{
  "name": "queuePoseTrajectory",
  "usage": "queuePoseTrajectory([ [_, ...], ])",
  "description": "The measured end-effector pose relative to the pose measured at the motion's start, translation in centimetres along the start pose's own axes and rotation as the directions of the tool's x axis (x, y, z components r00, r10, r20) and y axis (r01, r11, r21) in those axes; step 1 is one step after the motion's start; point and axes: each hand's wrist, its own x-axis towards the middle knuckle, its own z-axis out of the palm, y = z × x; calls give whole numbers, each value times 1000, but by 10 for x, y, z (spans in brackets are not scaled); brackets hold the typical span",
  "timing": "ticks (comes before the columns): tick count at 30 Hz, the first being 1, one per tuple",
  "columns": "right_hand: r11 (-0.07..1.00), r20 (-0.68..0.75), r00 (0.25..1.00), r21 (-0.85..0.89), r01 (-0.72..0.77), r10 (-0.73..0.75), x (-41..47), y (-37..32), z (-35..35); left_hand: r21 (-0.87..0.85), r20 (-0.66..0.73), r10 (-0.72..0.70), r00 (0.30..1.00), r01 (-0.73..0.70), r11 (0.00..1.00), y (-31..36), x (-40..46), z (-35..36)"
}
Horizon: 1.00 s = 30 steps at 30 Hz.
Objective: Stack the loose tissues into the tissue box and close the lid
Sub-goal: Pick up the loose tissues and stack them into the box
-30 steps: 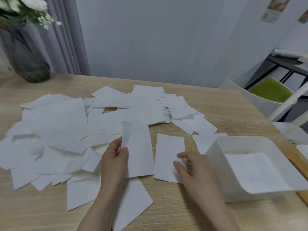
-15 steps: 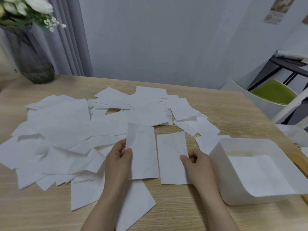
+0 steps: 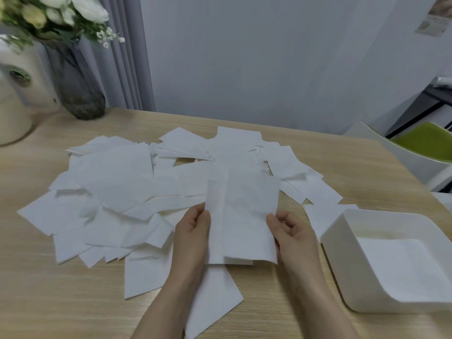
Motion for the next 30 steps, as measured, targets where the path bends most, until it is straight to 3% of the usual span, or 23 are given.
queuePoseTrajectory([
  [8, 999, 96, 995, -29, -32, 35, 9, 16, 15, -93, 19, -53, 998, 55, 994, 0, 0, 0],
  [21, 1000, 115, 993, 7, -2, 1, 12, 28, 12, -129, 21, -34, 999, 36, 991, 2, -2, 3],
  [30, 999, 130, 991, 35, 13, -17, 13, 32, 11, 69, 31, 49, 998, -51, 996, -5, -3, 2],
])
